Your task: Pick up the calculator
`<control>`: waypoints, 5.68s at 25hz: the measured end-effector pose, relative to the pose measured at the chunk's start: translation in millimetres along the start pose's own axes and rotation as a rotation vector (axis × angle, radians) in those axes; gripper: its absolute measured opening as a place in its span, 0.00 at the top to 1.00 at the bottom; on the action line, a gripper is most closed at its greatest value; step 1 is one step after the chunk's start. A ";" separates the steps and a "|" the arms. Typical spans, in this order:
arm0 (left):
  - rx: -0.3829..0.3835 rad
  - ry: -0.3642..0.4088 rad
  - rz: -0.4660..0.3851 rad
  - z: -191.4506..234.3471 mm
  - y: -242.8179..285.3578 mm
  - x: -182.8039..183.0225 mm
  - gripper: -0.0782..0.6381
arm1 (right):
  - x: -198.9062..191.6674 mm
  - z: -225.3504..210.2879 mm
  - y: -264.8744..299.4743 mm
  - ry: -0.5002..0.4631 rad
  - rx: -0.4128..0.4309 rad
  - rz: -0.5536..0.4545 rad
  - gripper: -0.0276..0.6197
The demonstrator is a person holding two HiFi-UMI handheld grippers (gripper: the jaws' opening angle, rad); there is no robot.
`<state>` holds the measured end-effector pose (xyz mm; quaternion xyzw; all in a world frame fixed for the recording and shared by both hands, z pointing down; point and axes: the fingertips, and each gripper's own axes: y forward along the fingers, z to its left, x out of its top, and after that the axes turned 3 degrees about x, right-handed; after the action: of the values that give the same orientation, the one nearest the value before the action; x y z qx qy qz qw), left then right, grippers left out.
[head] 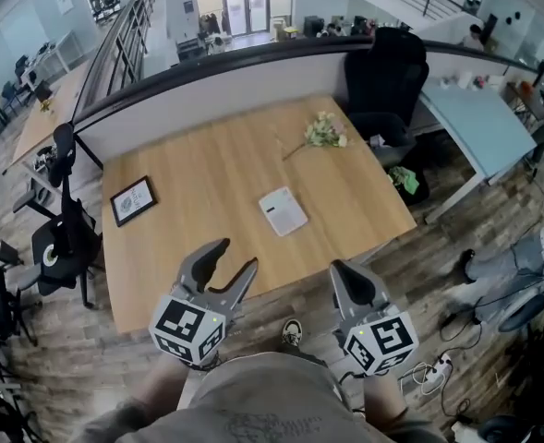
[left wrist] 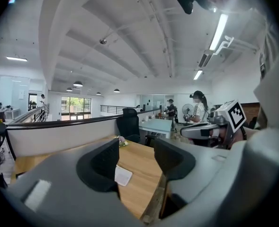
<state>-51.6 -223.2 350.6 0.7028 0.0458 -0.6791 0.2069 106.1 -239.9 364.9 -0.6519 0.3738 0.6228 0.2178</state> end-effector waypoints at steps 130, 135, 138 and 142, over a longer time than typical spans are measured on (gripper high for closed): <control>-0.073 -0.132 0.053 146.4 104.8 -26.7 0.83 | 38.3 -24.9 128.9 0.110 0.053 -0.034 0.93; -0.056 -0.080 0.043 140.6 72.6 -19.4 0.83 | 49.2 -3.2 115.8 0.022 0.093 -0.051 0.93; -0.057 -0.072 0.047 135.5 60.6 -21.0 0.83 | 45.2 4.7 116.9 -0.020 0.106 -0.024 0.93; -0.058 -0.072 0.068 131.1 52.2 -28.8 0.83 | 36.5 5.6 123.0 0.009 0.116 -0.001 0.93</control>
<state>-158.3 -310.8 391.7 0.6726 0.0340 -0.6950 0.2517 7.2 -320.6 350.9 -0.6411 0.4099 0.5971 0.2536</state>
